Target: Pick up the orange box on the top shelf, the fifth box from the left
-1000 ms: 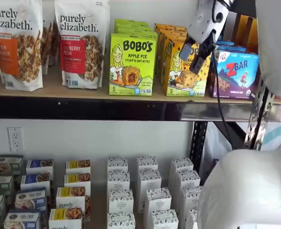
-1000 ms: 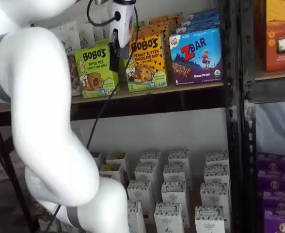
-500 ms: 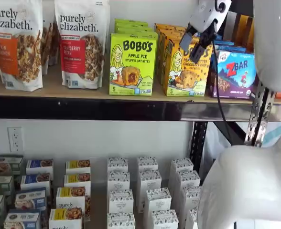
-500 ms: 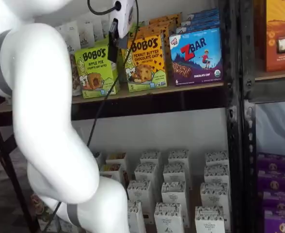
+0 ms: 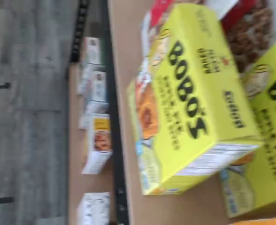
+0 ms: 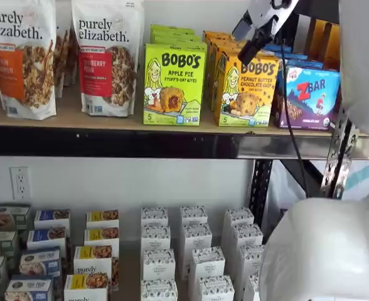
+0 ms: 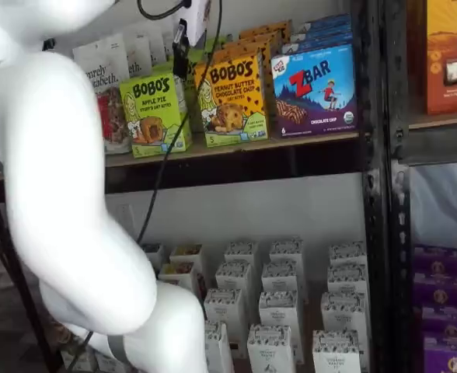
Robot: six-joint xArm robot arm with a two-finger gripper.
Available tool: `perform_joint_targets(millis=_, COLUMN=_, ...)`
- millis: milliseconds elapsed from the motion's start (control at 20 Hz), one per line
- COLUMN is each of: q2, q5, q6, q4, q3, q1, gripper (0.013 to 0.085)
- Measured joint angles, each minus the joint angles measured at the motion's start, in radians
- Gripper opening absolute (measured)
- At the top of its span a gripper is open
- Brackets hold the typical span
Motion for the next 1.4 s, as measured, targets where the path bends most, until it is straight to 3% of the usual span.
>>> perform_joint_targets(millis=200, q2=-0.018, q5=-0.101, q6=0.009, q4=-0.017, q3=0.025, q1=0.024, gripper=0.0850)
perform_joint_targets(millis=400, q2=-0.015, q5=-0.151, q6=0.015, q4=-0.069, q3=0.023, q1=0.047, gripper=0.0850)
perform_joint_targets(millis=550, q2=0.002, q5=-0.155, q6=0.012, q4=-0.116, q3=0.006, q1=0.055, gripper=0.0850)
perform_joint_targets(millis=800, q2=0.027, q5=-0.170, q6=-0.001, q4=-0.147, q3=-0.010, q1=0.054, gripper=0.0850)
perform_joint_targets(millis=1050, q2=0.082, q5=-0.121, q6=-0.007, q4=-0.212, q3=-0.065, q1=0.061, gripper=0.0850)
perform_joint_targets(millis=1400, q2=0.117, q5=-0.118, q6=-0.017, q4=-0.261, q3=-0.076, q1=0.068, gripper=0.0850)
